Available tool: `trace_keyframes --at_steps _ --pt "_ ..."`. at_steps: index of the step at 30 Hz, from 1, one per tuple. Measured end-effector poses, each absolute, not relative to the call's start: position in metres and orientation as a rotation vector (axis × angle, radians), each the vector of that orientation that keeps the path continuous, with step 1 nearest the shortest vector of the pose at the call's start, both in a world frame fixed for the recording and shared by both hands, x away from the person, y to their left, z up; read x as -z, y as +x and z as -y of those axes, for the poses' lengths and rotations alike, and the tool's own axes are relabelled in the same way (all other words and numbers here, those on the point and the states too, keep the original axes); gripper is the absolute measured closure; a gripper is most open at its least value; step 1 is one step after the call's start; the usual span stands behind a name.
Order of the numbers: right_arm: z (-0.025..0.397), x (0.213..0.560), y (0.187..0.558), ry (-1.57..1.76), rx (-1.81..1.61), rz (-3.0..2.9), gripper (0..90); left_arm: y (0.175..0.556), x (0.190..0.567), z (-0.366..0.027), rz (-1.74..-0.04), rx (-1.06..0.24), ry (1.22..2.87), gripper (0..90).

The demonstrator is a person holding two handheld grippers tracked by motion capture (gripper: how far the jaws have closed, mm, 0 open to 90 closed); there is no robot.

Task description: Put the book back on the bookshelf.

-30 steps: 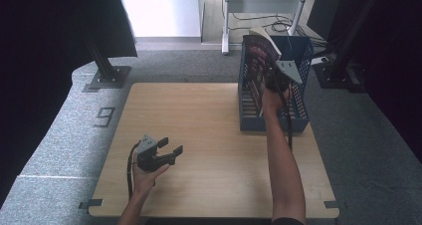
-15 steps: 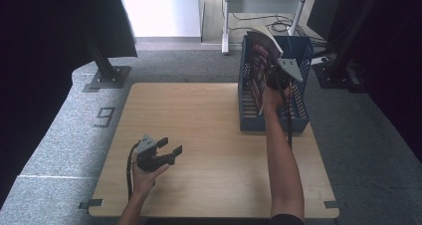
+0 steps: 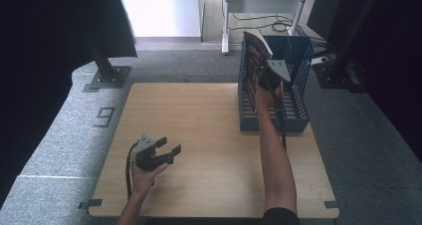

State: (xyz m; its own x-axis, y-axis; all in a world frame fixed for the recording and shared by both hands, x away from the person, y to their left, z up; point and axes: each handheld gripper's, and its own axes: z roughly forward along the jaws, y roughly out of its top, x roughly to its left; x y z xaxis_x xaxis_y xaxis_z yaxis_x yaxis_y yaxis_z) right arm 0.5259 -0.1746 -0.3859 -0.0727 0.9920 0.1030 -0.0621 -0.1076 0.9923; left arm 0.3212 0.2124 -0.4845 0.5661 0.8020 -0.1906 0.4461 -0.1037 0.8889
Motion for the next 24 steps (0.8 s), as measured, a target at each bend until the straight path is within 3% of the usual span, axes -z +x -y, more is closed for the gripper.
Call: trace_keyframes --at_steps 13,24 --pt "0.165 0.419 0.522 1.233 -1.356 -1.236 80.9 0.320 0.485 -0.212 -1.041 -0.418 1.739 28.0" --pt "0.172 0.424 0.496 1.239 -1.353 -1.291 77.0 0.318 0.483 -0.207 -1.025 -0.419 1.744 28.0"
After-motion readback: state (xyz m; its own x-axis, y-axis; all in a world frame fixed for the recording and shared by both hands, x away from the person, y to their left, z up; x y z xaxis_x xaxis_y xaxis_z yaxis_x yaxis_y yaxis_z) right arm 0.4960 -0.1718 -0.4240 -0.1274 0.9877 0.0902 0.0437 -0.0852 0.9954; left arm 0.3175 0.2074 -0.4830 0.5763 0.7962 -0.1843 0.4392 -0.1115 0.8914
